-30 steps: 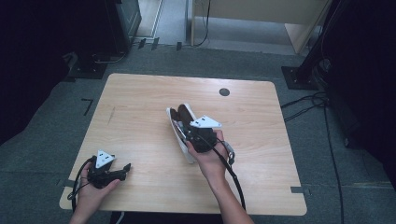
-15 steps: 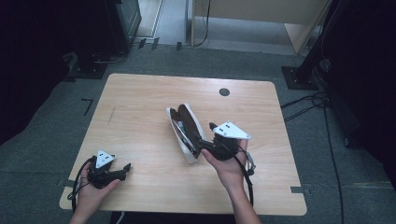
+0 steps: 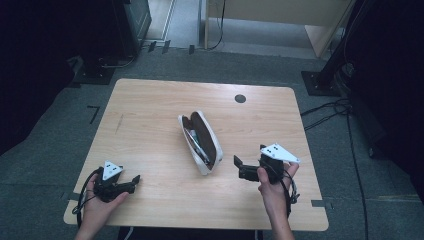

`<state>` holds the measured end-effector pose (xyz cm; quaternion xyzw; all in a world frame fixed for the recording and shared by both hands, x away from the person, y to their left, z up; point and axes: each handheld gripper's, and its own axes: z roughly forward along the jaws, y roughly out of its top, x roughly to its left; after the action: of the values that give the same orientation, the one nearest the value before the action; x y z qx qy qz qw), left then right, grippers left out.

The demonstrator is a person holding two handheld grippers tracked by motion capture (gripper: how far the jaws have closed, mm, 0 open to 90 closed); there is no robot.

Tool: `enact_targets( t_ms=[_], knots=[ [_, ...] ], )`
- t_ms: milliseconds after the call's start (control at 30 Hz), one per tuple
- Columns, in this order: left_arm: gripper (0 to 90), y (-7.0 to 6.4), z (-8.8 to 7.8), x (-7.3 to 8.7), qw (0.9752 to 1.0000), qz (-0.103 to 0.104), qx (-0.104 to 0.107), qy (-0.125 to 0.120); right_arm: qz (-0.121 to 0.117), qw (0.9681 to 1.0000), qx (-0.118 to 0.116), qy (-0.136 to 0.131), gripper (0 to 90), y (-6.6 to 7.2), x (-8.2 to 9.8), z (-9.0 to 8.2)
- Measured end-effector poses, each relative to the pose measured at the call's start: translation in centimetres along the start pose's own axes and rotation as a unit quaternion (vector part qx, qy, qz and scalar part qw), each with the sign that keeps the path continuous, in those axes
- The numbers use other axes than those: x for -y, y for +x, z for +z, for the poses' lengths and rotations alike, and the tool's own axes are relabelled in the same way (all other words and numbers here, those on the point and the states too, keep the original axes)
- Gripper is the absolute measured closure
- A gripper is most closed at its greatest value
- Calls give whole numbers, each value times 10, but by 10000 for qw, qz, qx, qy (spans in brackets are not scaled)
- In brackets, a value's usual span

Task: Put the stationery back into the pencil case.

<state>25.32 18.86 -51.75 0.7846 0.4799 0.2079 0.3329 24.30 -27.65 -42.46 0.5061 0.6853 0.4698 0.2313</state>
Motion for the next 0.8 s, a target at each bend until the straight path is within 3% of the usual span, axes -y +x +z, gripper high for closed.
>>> enact_targets(
  t_ms=[300, 800],
  knots=[
    [247, 0, 0, 0, 10000, 2, 0, 2, 273, 9989, 326, 187, 0, -31, 33, -6],
    [247, 0, 0, 0, 10000, 3, -2, 2, 429, 9945, 801, 516, 0, -69, 64, -19]
  ],
)
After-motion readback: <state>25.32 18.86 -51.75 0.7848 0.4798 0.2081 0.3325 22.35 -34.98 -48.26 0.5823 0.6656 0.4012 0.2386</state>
